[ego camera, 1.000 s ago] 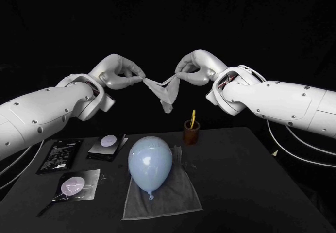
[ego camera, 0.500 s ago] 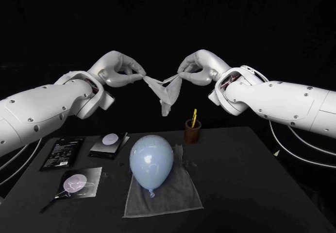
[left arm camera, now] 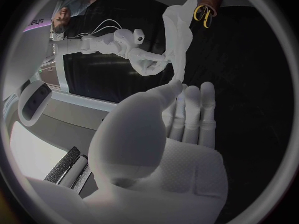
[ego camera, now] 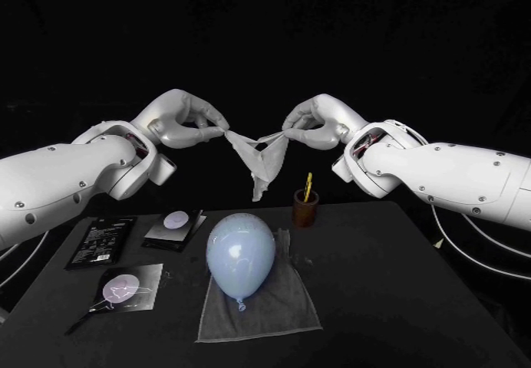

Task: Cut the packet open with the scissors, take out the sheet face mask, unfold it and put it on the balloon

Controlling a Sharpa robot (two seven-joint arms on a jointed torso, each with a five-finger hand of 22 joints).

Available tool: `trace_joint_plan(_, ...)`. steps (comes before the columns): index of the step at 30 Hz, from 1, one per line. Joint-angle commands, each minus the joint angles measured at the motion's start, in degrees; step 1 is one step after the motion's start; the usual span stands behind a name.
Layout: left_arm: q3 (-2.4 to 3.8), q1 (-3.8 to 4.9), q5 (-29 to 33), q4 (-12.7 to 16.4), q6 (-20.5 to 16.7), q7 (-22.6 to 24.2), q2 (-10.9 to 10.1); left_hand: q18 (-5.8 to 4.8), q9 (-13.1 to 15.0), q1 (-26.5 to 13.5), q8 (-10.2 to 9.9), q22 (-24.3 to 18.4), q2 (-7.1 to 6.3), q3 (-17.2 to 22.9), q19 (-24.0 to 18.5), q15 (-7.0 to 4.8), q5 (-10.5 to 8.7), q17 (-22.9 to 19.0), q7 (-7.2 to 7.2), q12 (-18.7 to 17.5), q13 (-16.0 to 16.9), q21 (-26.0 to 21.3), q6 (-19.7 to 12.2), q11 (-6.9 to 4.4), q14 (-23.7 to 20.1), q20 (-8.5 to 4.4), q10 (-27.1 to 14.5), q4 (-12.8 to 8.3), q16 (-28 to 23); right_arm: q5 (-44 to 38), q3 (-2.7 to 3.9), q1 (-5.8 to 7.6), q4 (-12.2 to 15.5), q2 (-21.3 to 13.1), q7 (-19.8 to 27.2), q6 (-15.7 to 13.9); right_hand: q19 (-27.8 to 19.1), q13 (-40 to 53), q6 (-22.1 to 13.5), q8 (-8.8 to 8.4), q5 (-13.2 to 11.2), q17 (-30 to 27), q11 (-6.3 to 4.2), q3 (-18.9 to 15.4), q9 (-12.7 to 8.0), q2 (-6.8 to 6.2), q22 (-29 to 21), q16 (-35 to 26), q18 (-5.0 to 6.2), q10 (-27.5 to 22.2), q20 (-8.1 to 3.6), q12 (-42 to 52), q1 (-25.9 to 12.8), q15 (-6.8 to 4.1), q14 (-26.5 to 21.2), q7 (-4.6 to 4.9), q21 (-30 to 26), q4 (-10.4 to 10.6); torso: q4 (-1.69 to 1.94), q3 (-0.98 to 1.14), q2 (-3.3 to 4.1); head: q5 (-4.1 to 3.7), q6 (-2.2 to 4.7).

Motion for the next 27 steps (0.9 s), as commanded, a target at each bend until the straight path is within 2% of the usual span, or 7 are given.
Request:
trace_joint_plan(1,0.0,-0.1,1.31,1.56,0.04,-0.41,-0.76,0.72,0.47,-0.09,0.4,0.06,0.46,0.01,-0.18,0.23,0.37,-0.05,0.21,-0.22,0.01,0.28,-0.18,0.02,-0.2,0.11,-0.6,-0.18,0.1,2.52,0.13,-0.07,1.3,-0.69,1.95,0.79,0.46,0.05,0.39,0.77,0.35,-0.04,0.09,0.06,5.55,0.3,0.05,0.35,0.5,-0.34,-0.07,0.31,0.49,-0.21,0.38,0.21,0.36,0.01,0.07,0.1,-0.16,0.01,0.05)
trace_joint_plan(3,-0.06,-0.21,1.24,2.26,0.19,-0.45,-1.24,0.72,0.47,-0.09,0.4,0.06,0.46,0.01,-0.18,0.23,0.37,-0.05,0.21,-0.22,0.01,0.28,-0.18,0.02,-0.2,0.11,-0.6,-0.18,0.1,2.15,0.14,-0.13,2.18,-1.25,2.17,0.27,0.46,0.06,0.38,0.77,0.35,-0.04,0.1,0.06,5.54,0.3,0.05,0.35,0.5,-0.35,-0.07,0.32,0.49,-0.21,0.38,0.21,0.37,0.02,-0.01,0.09,-0.12,0.23,0.24)
trace_joint_plan(5,-0.1,-0.37,0.81,2.74,0.33,-0.42,-1.6,0.73,0.49,-0.08,0.41,0.07,0.47,0.01,-0.18,0.23,0.37,-0.05,0.21,-0.23,0.01,0.29,-0.2,0.02,-0.19,0.11,-0.6,-0.2,0.11,1.76,0.15,-0.17,2.6,-1.66,2.25,-0.29,0.47,0.06,0.37,0.77,0.35,-0.05,0.09,0.07,5.54,0.3,0.05,0.36,0.49,-0.35,-0.07,0.32,0.5,-0.21,0.39,0.21,0.37,0.02,-0.04,0.03,-0.11,0.07,0.12)
trace_joint_plan(10,-0.15,-0.87,0.03,2.76,-0.2,-0.11,-2.27,0.73,0.51,-0.08,0.42,0.07,0.47,0.01,-0.17,0.23,0.37,-0.05,0.21,-0.23,0.01,0.29,-0.2,0.02,-0.19,0.11,-0.59,-0.2,0.11,1.29,0.15,-0.21,1.64,-2.33,2.68,-0.91,0.49,0.08,0.36,0.77,0.35,-0.07,0.09,0.07,5.55,0.31,0.06,0.37,0.5,-0.36,-0.08,0.36,0.53,-0.23,0.41,0.21,0.39,0.01,-0.01,-0.03,-0.1,0.12,0.23)
trace_joint_plan(14,-0.17,-1.11,0.41,1.69,-0.85,0.22,-2.37,0.74,0.57,-0.08,0.46,0.07,0.51,0.02,-0.14,0.23,0.37,-0.05,0.22,-0.22,0.02,0.31,-0.22,0.01,-0.15,0.12,-0.57,-0.21,0.13,1.21,0.15,-0.22,1.42,-2.77,3.12,-0.78,0.5,0.09,0.35,0.78,0.35,-0.08,0.09,0.07,5.55,0.31,0.07,0.38,0.5,-0.37,-0.08,0.37,0.55,-0.24,0.43,0.21,0.4,0.02,0.01,0.08,-0.11,0.07,0.22)
trace_joint_plan(27,-0.17,-1.25,0.14,-3.43,-2.8,1.57,-0.58,0.77,0.69,-0.02,0.53,0.08,0.55,0.04,-0.07,0.22,0.37,-0.04,0.22,-0.22,0.03,0.36,-0.26,0.01,-0.07,0.12,-0.54,-0.28,0.16,-2.18,0.15,-0.22,1.03,-2.77,2.53,-1.34,0.54,0.13,0.32,0.8,0.35,-0.13,0.08,0.06,5.57,0.31,0.09,0.41,0.5,-0.38,-0.1,0.45,0.61,-0.26,0.5,0.21,0.44,0.01,0.04,0.04,-0.04,0.09,0.22)
